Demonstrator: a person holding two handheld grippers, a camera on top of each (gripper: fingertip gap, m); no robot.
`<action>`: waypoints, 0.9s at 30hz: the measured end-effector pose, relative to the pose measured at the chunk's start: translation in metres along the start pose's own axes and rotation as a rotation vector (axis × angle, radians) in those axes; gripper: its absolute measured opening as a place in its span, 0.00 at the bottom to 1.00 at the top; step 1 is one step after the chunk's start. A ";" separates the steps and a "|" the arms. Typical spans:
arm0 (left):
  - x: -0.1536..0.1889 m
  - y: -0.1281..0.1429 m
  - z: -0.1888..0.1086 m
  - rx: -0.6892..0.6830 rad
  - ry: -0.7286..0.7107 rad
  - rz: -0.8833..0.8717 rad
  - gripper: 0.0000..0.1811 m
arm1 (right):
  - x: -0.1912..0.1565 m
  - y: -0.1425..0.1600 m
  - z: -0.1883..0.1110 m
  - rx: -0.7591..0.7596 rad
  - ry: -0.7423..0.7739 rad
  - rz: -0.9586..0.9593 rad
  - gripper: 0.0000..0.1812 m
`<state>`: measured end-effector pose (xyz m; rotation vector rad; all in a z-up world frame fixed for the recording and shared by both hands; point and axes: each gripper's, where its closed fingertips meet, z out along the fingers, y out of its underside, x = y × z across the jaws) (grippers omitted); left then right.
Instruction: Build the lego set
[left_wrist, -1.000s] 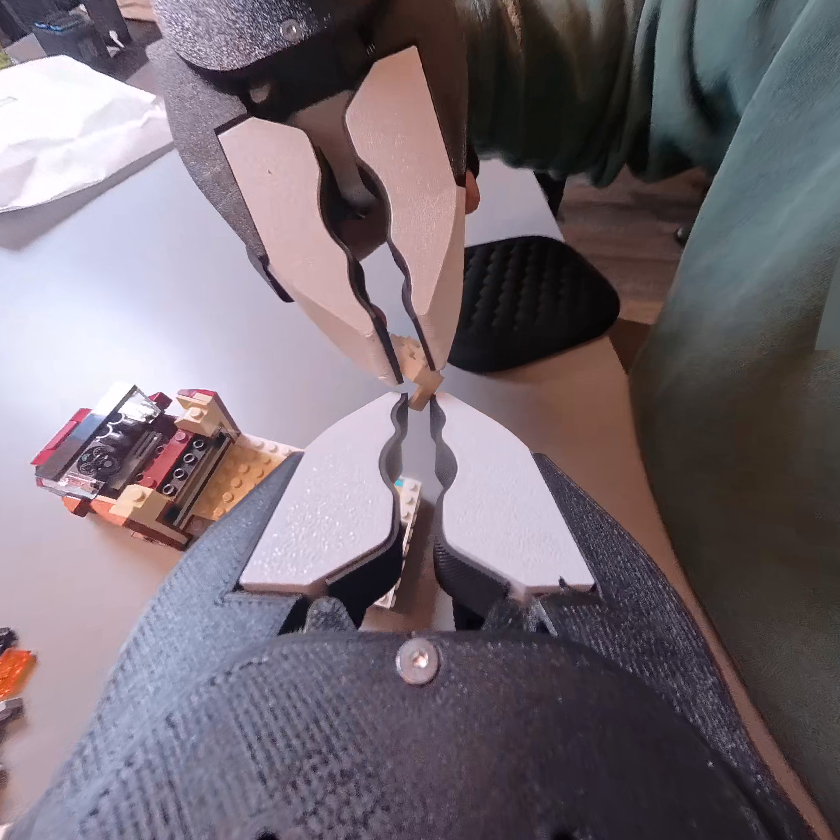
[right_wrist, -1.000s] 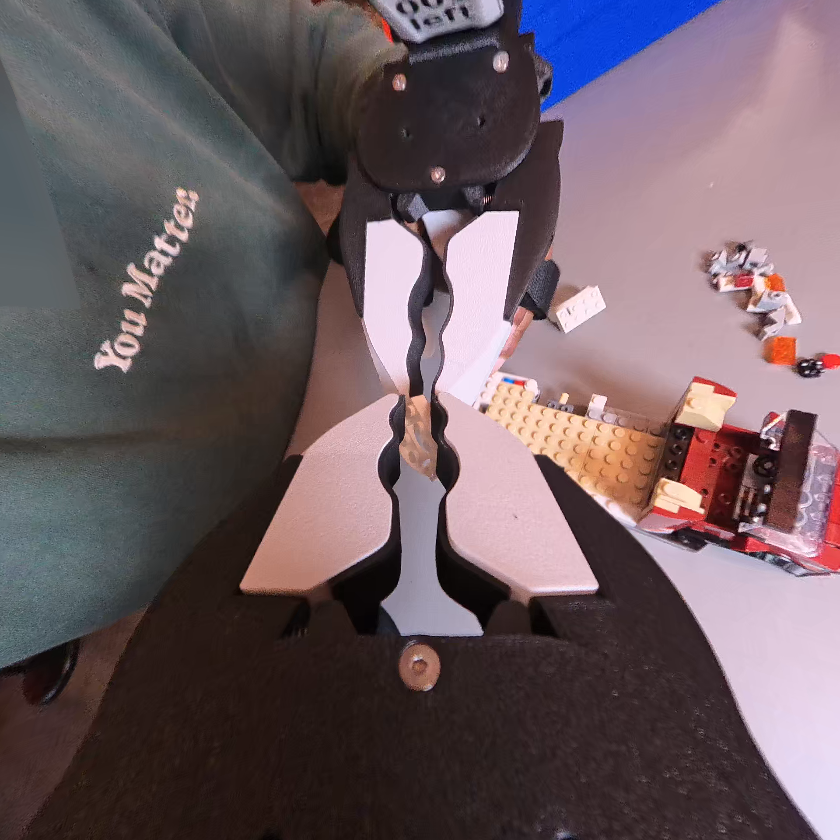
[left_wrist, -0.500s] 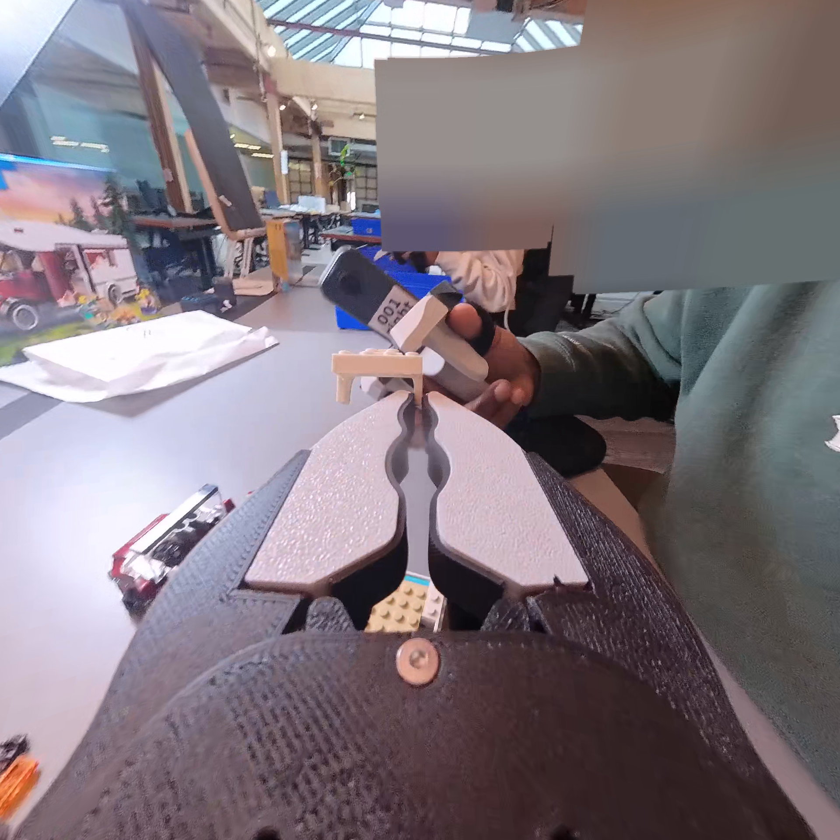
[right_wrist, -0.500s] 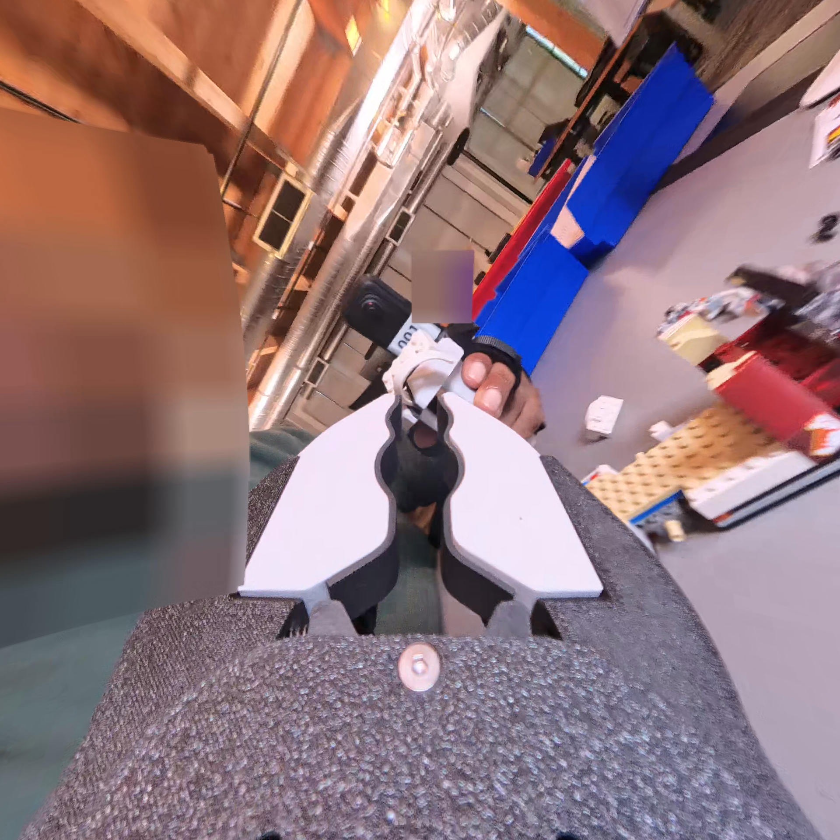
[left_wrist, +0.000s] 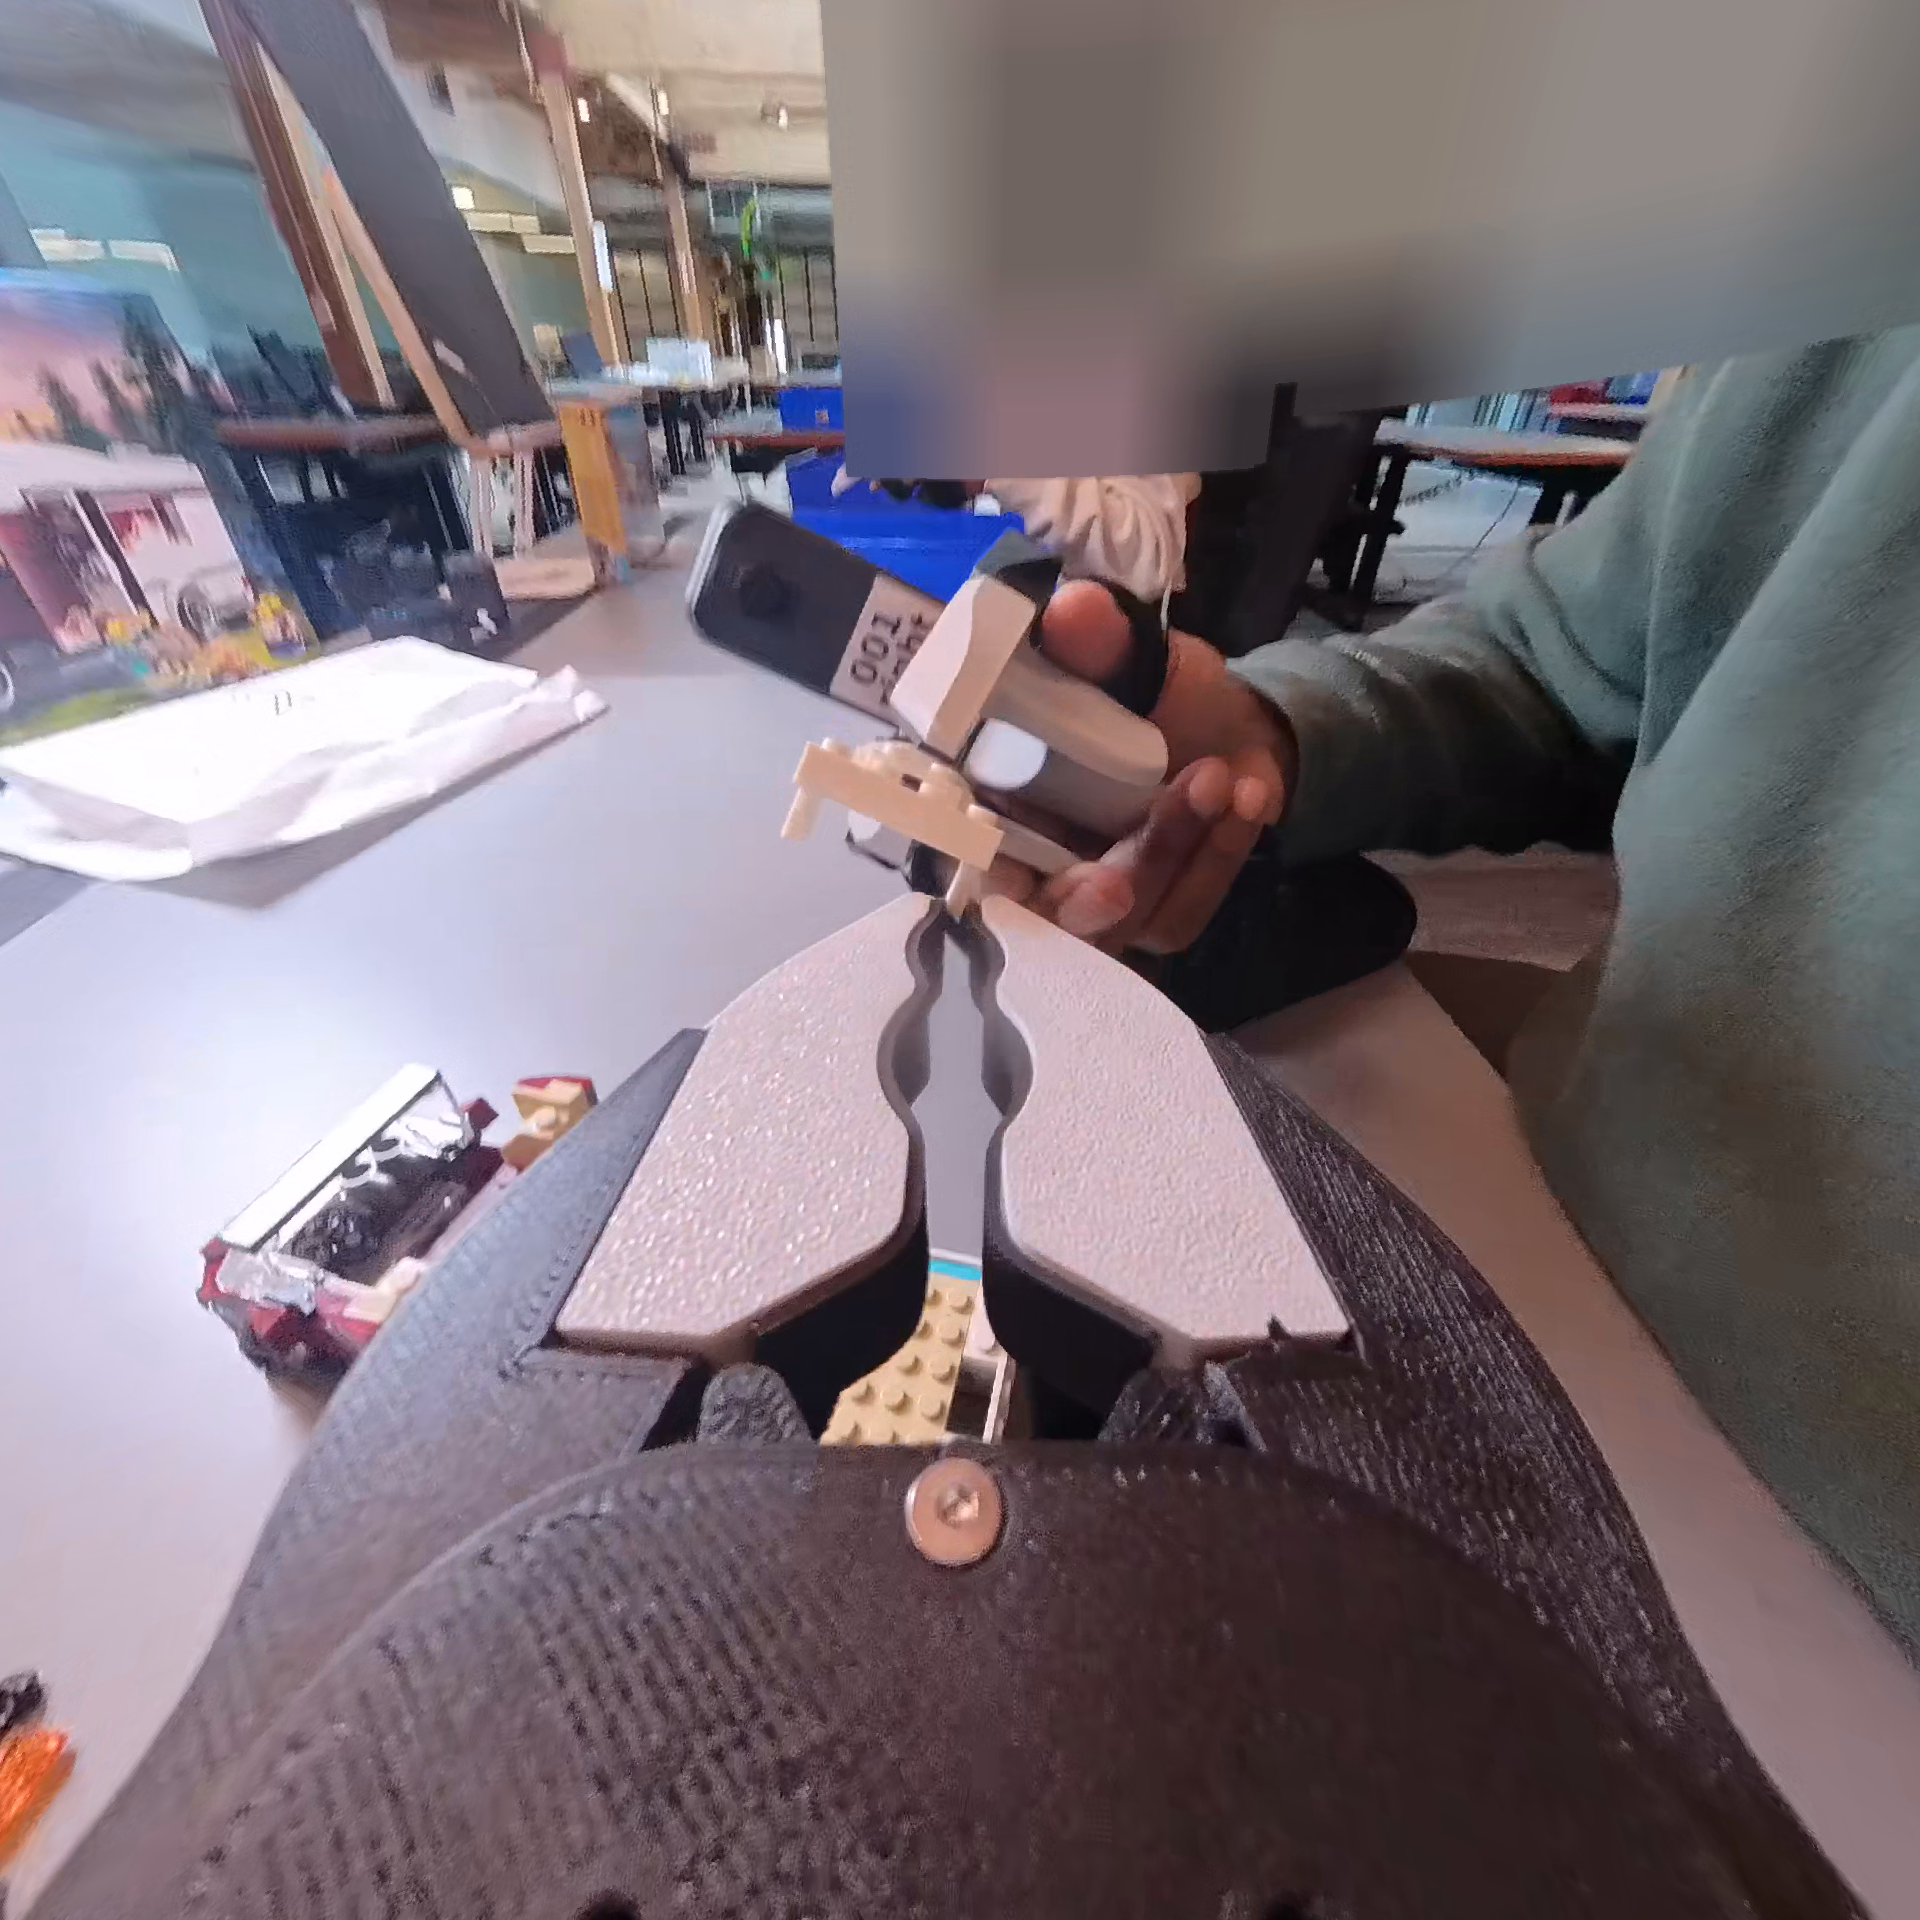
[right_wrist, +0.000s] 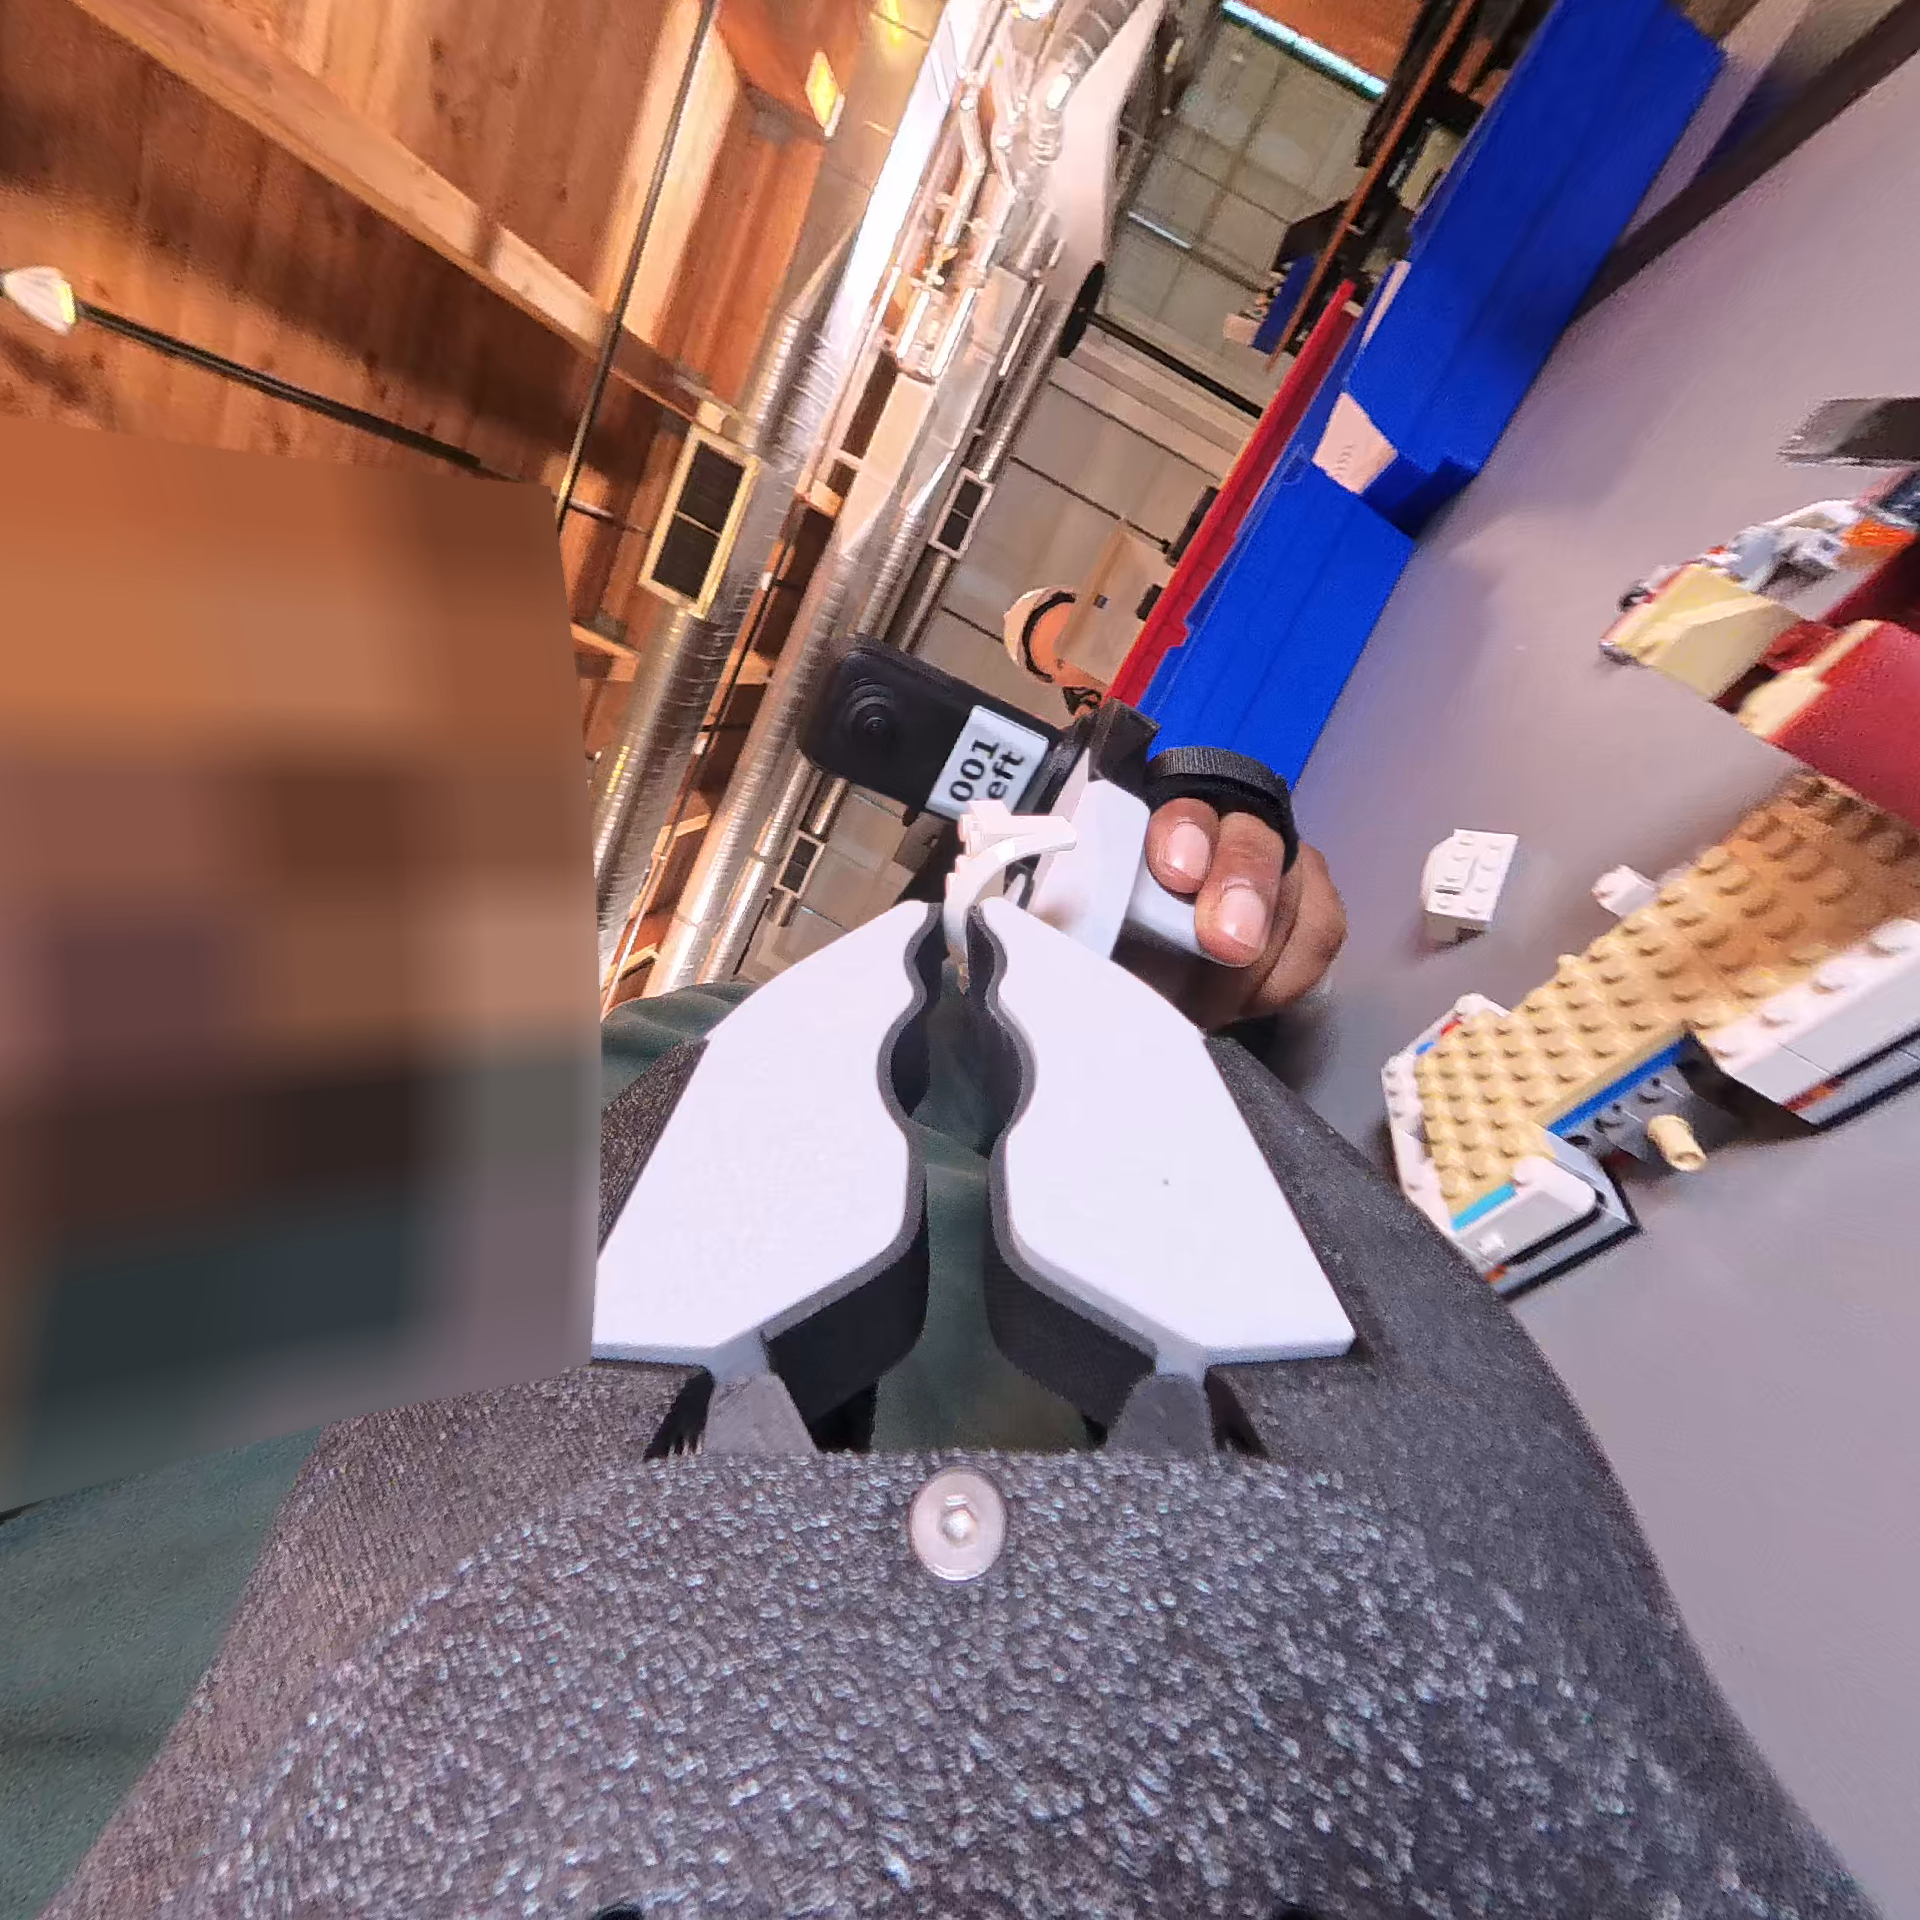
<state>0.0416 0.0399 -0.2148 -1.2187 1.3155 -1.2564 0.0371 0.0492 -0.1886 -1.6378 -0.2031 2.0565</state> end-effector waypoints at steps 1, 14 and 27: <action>-0.001 0.005 0.000 -0.031 0.000 -0.013 0.06 | 0.003 -0.001 -0.002 0.002 0.022 0.009 0.02; -0.051 0.052 -0.025 -0.461 -0.126 0.135 0.15 | 0.080 -0.001 -0.030 0.058 0.464 0.222 0.02; -0.044 0.076 -0.024 -0.566 0.004 0.114 0.16 | 0.107 0.024 -0.024 0.036 0.619 0.297 0.02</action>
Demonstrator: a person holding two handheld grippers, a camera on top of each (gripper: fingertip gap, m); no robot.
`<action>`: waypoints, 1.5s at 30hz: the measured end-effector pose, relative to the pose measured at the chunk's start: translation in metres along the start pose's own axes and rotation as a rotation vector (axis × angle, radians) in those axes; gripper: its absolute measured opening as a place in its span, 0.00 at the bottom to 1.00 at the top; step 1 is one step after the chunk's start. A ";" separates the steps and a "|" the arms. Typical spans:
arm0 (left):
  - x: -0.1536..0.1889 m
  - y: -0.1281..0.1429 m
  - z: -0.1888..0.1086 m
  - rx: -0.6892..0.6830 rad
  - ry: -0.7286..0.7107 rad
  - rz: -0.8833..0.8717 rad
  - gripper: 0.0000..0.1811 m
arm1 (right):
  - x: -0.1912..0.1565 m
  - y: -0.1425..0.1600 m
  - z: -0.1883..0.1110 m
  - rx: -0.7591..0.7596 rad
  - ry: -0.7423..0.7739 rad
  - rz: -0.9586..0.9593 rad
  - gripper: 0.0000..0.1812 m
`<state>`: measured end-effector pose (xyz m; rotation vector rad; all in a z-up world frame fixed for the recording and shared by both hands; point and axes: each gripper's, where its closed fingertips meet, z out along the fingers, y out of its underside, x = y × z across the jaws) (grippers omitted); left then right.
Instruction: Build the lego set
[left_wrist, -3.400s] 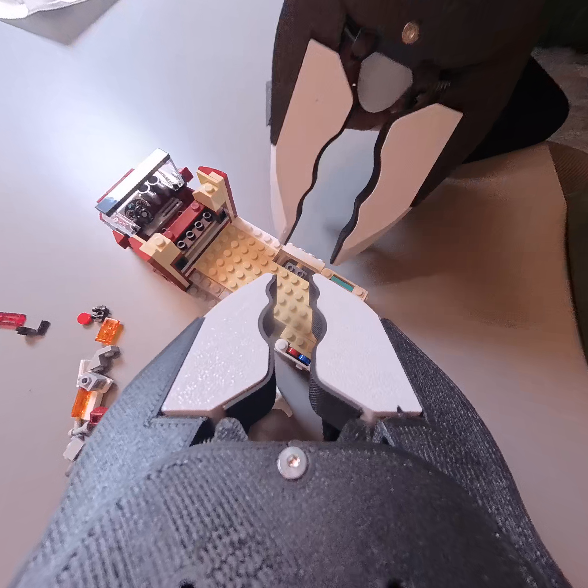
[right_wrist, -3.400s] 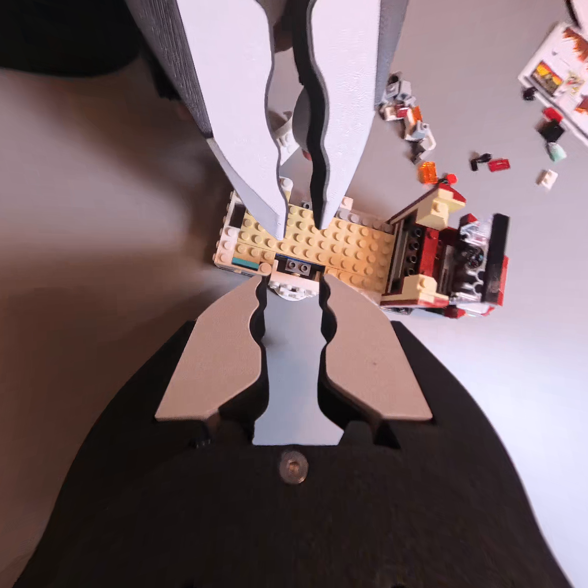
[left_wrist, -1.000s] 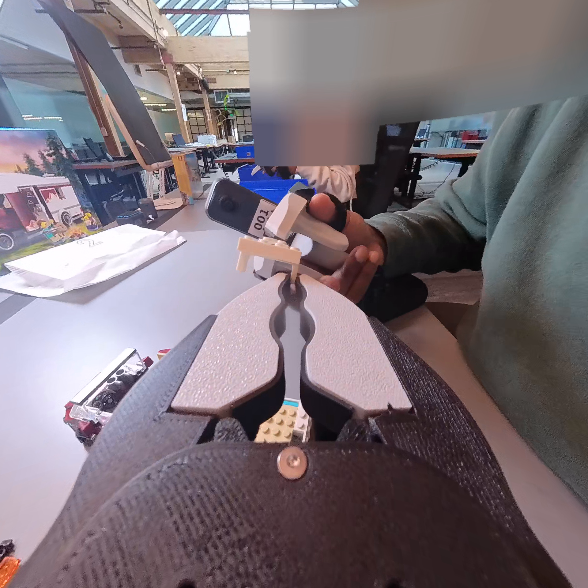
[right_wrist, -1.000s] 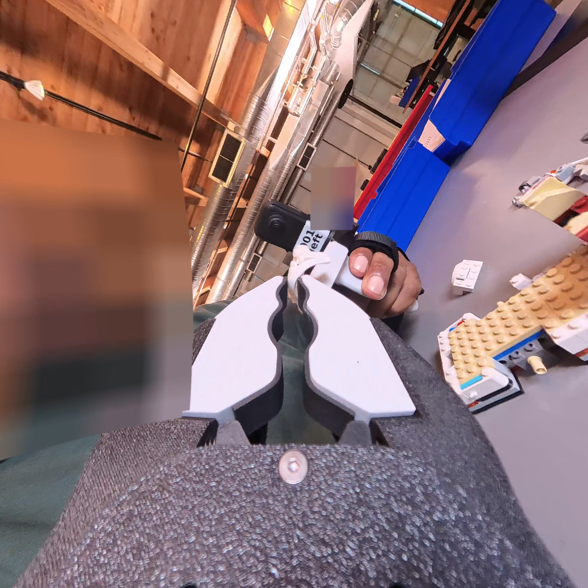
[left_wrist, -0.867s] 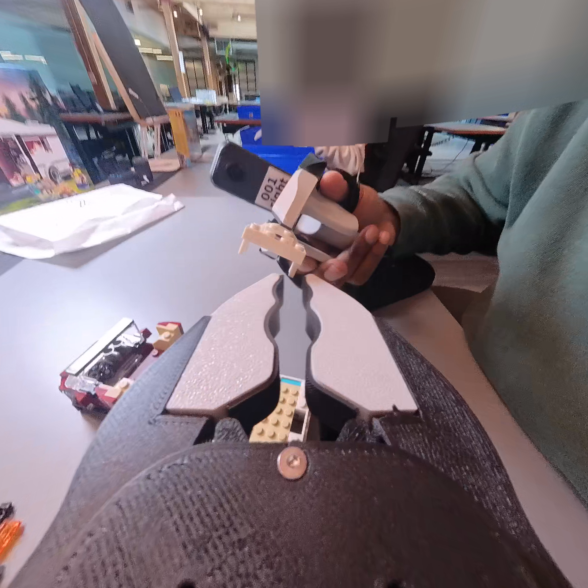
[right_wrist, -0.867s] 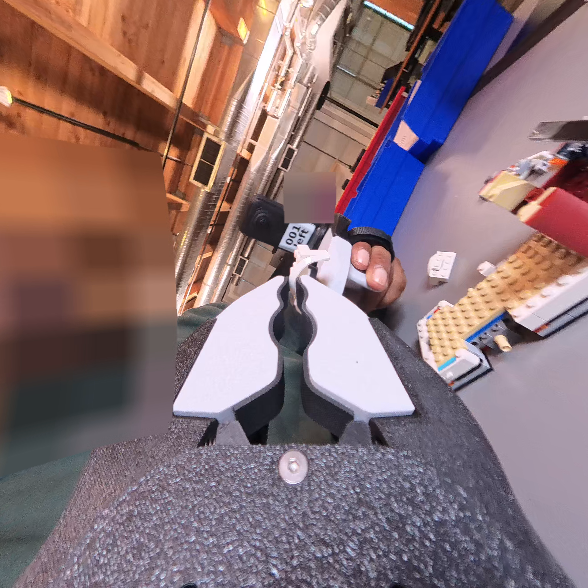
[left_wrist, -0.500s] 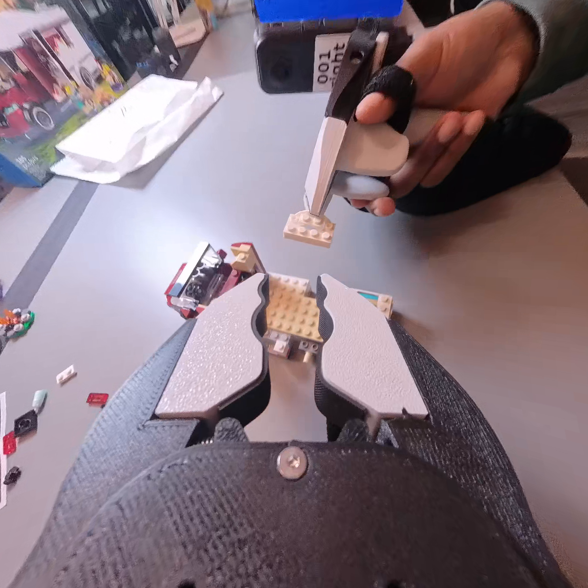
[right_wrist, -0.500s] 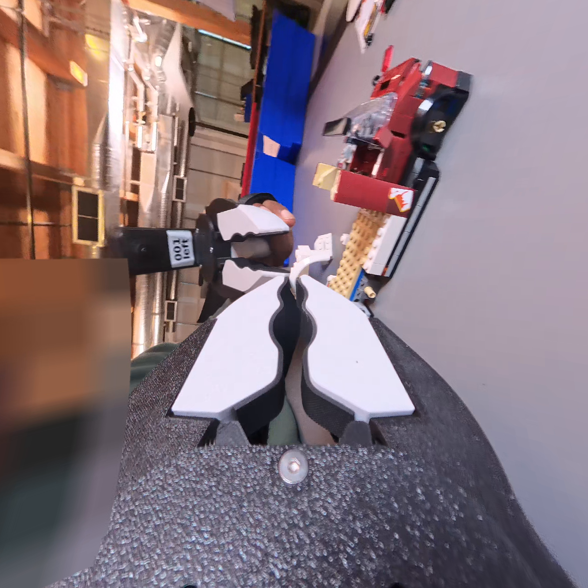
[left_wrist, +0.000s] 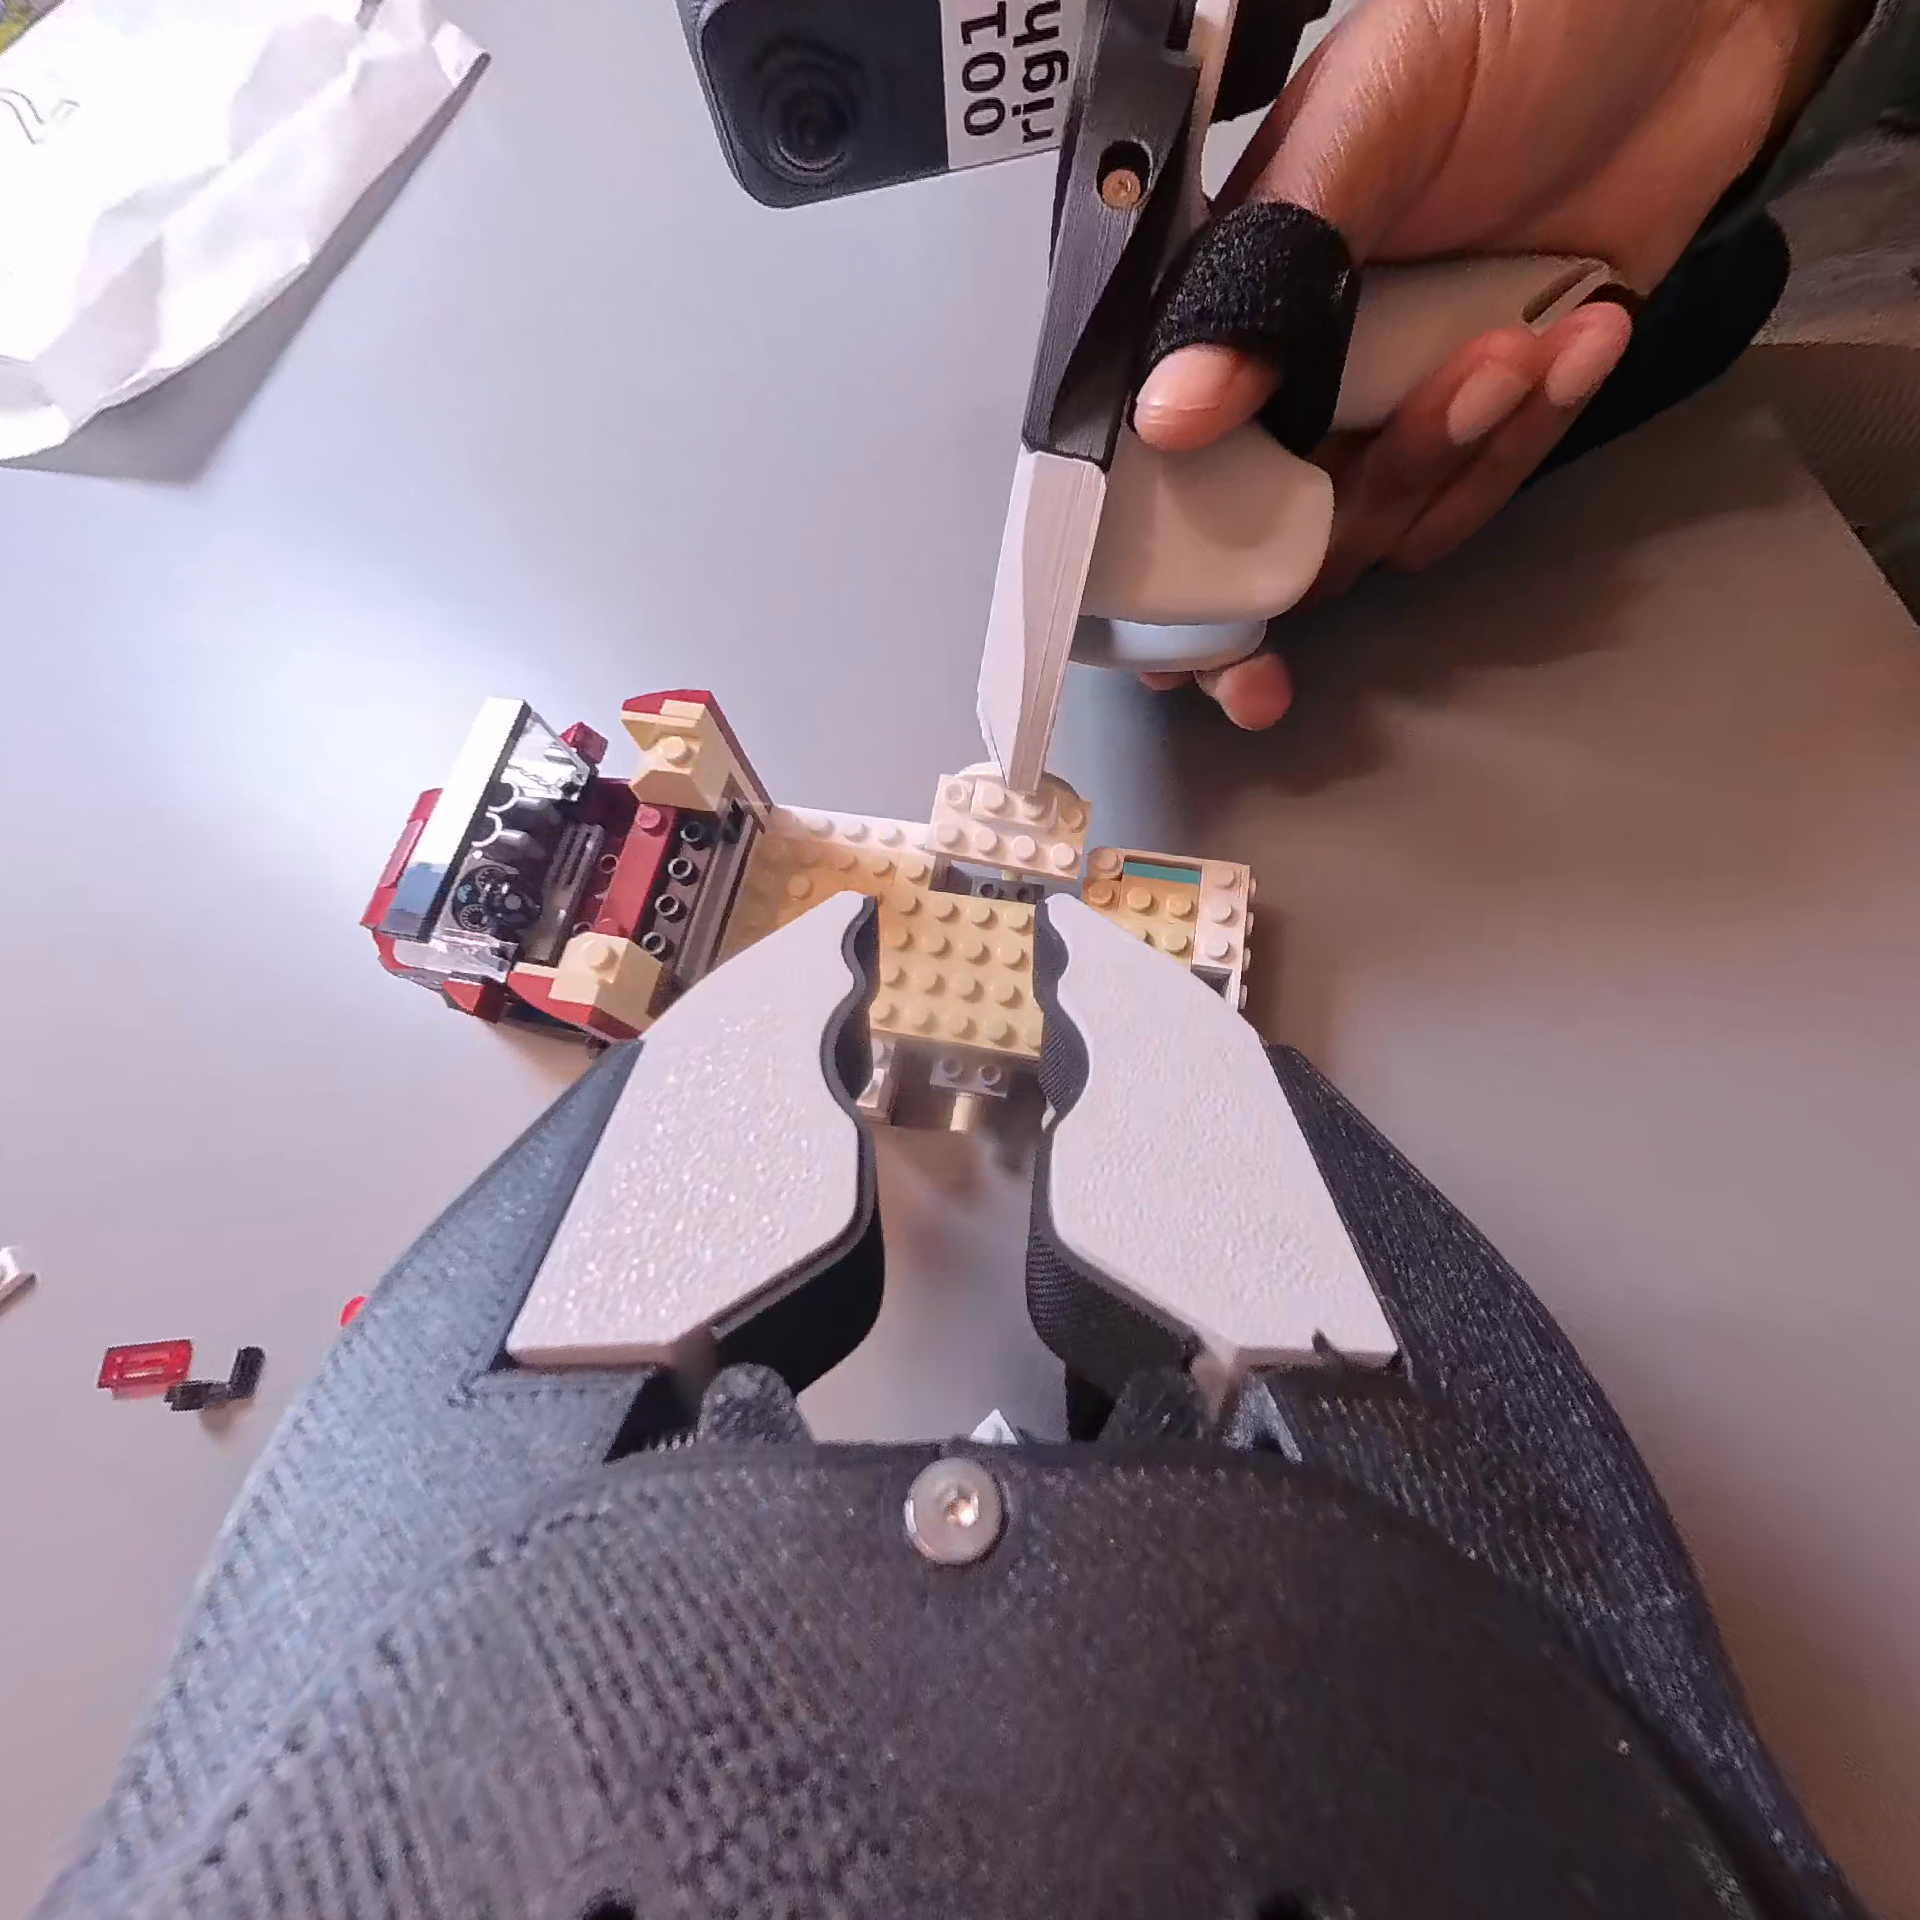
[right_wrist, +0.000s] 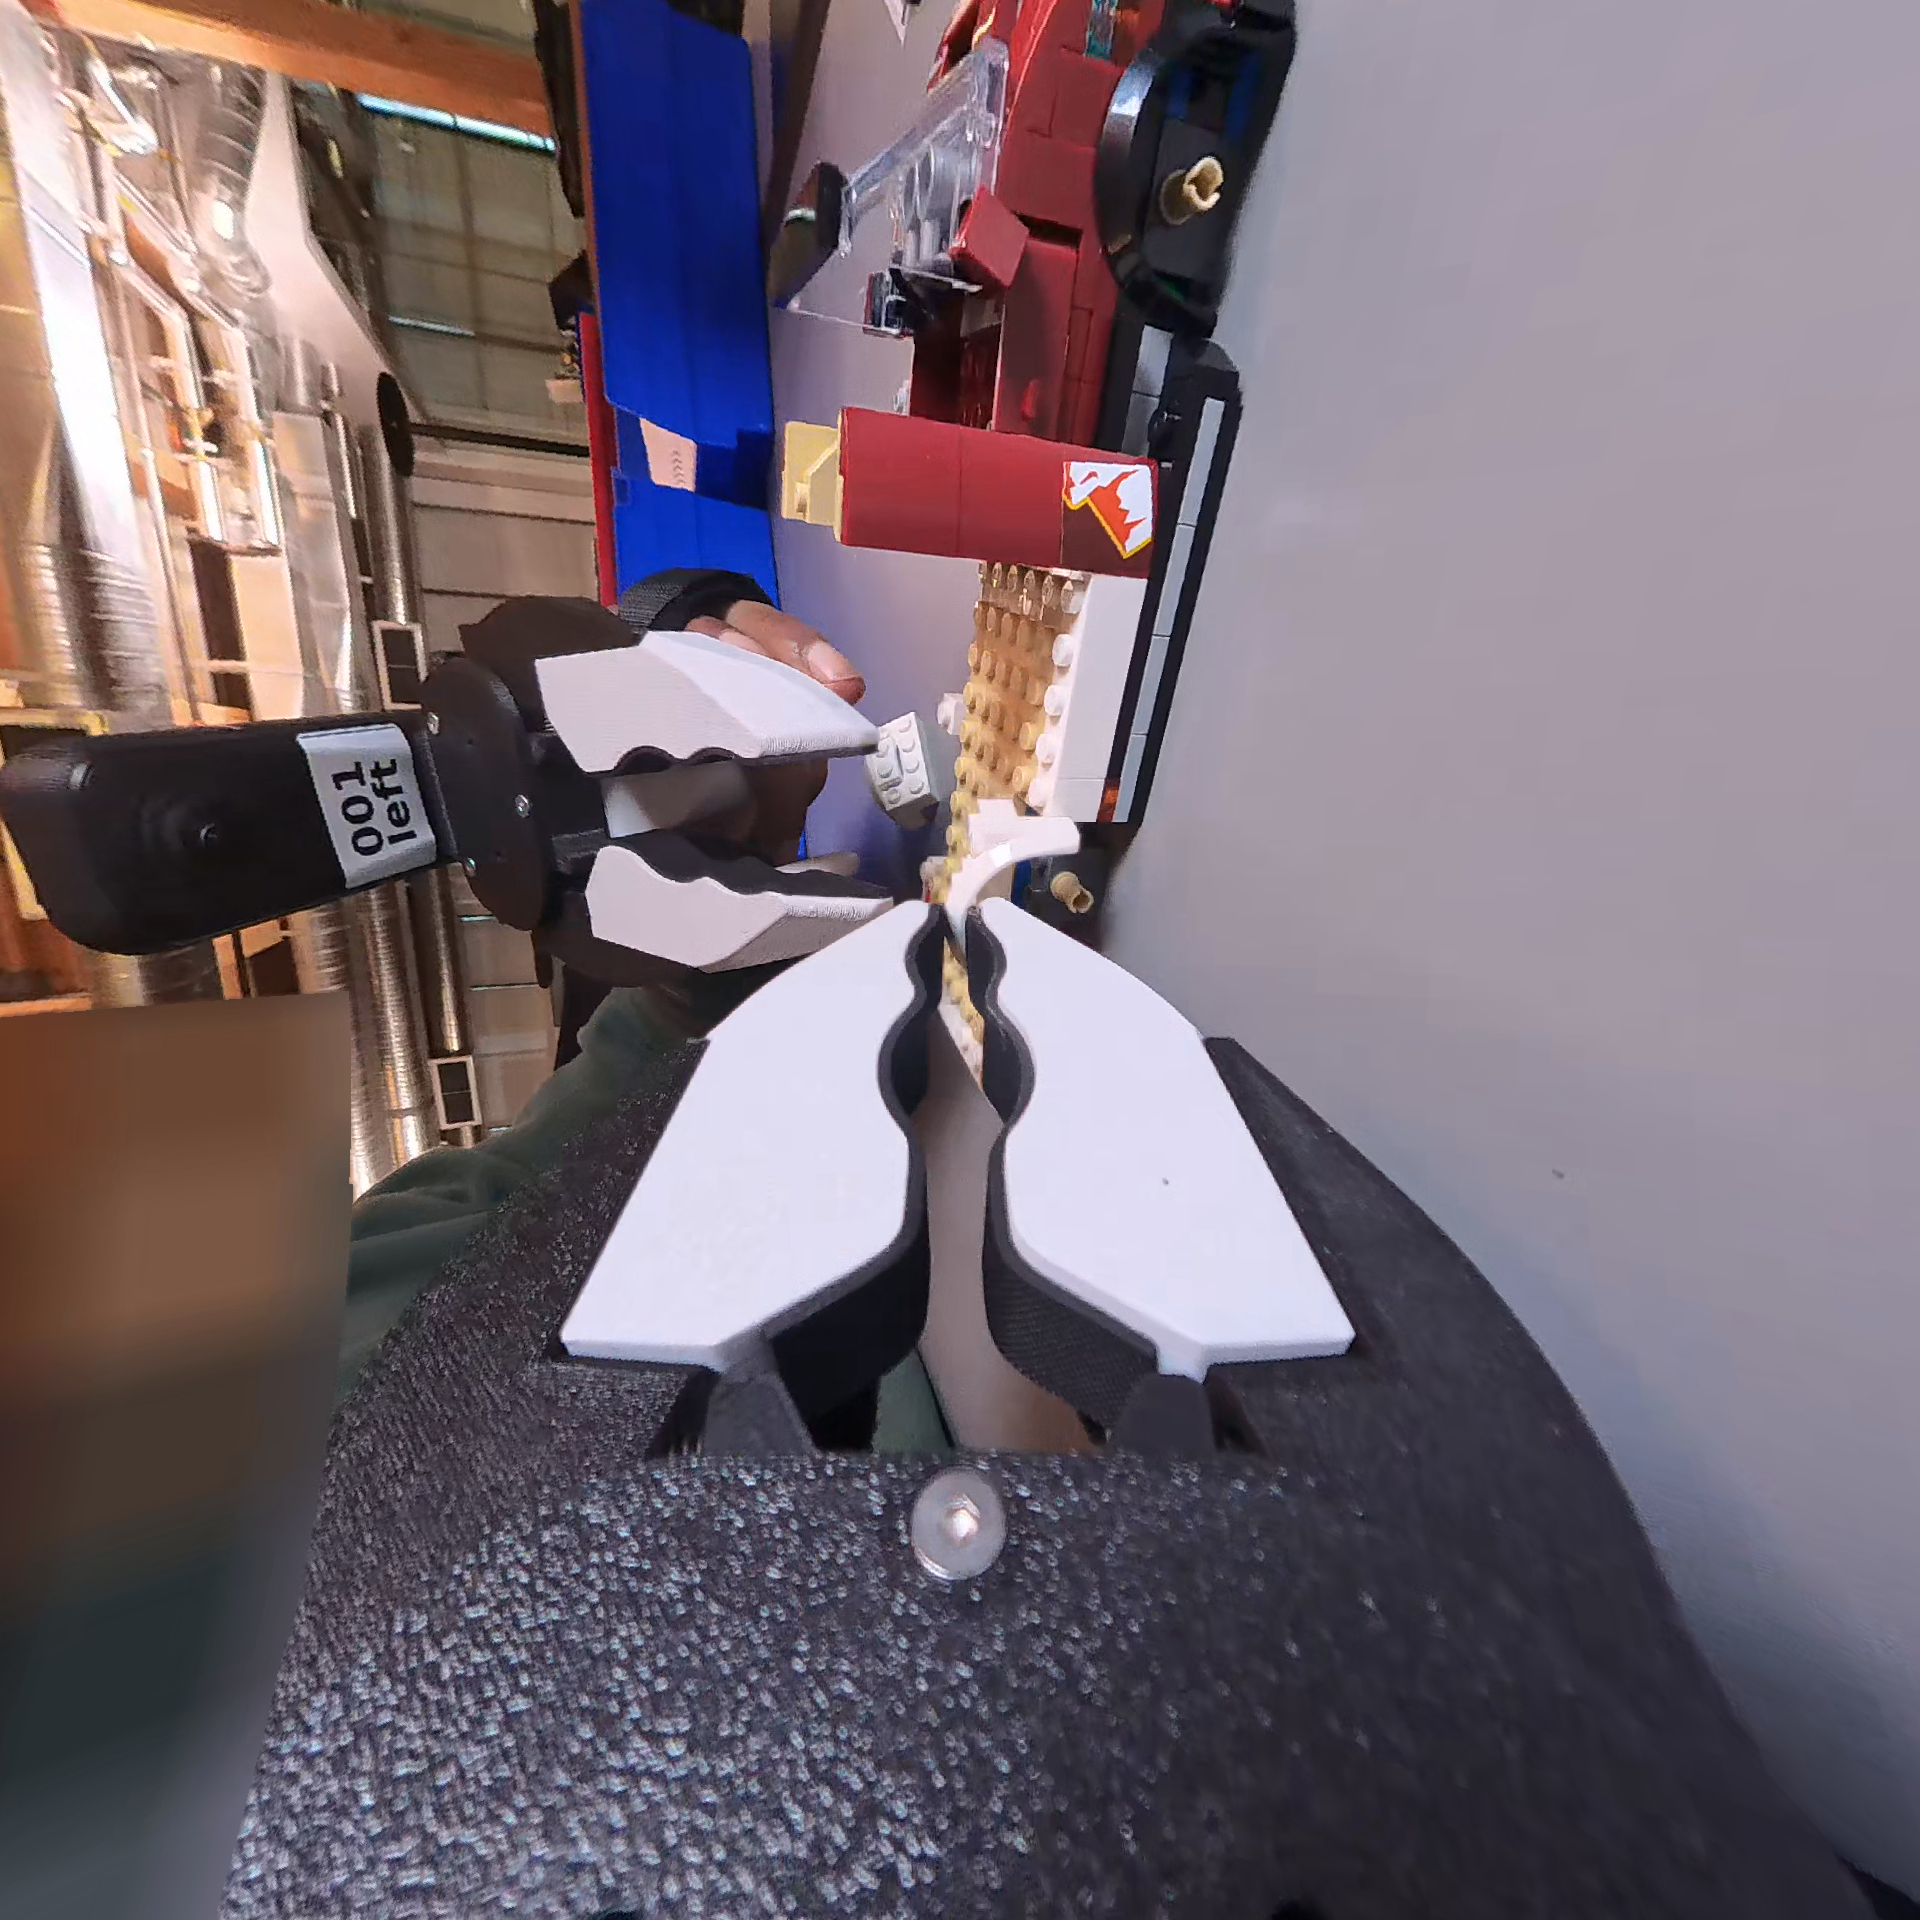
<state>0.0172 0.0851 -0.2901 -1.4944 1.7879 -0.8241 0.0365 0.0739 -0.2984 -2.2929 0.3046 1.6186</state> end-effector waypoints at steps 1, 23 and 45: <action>0.001 0.001 0.000 -0.004 0.005 -0.001 0.16 | 0.001 0.000 0.001 0.000 0.006 0.003 0.02; 0.018 0.056 -0.018 -0.299 0.139 -0.023 0.32 | -0.002 0.002 0.011 0.012 -0.020 0.050 0.02; 0.022 0.053 -0.014 -0.275 0.139 -0.040 0.32 | 0.000 0.007 0.013 0.009 -0.003 0.089 0.02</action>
